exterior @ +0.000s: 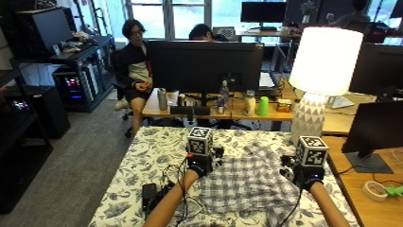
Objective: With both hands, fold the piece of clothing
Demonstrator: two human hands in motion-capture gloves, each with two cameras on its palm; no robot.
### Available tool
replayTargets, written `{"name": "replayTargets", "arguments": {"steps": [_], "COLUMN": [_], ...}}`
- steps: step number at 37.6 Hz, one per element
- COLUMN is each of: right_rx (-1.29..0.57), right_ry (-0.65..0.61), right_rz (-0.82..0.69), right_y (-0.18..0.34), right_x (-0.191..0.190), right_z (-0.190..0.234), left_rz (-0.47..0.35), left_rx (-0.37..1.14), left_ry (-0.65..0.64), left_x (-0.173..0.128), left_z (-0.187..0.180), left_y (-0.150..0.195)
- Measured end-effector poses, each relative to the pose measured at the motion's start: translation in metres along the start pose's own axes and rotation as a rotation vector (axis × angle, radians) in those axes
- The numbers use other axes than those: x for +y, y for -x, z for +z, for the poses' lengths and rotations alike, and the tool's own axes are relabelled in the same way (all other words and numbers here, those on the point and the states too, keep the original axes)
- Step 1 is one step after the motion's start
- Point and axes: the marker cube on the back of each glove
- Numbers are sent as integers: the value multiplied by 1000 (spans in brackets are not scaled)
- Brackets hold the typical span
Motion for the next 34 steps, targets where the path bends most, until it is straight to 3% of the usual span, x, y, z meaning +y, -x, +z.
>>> {"name": "replayTargets", "arguments": {"steps": [10,20,34], "right_rx": [10,58,48], "right_ry": [-42,-23,-41], "right_rz": [-4,17,17], "right_y": [0,-5,-12], "right_x": [20,-3,-2], "right_z": [-19,-1,-10], "left_rz": [14,17,14], "left_rx": [-44,-13,-32], "left_ry": [-12,9,19], "left_x": [-3,8,10], "left_z": [1,-3,-7], "left_y": [3,-5,-5]}}
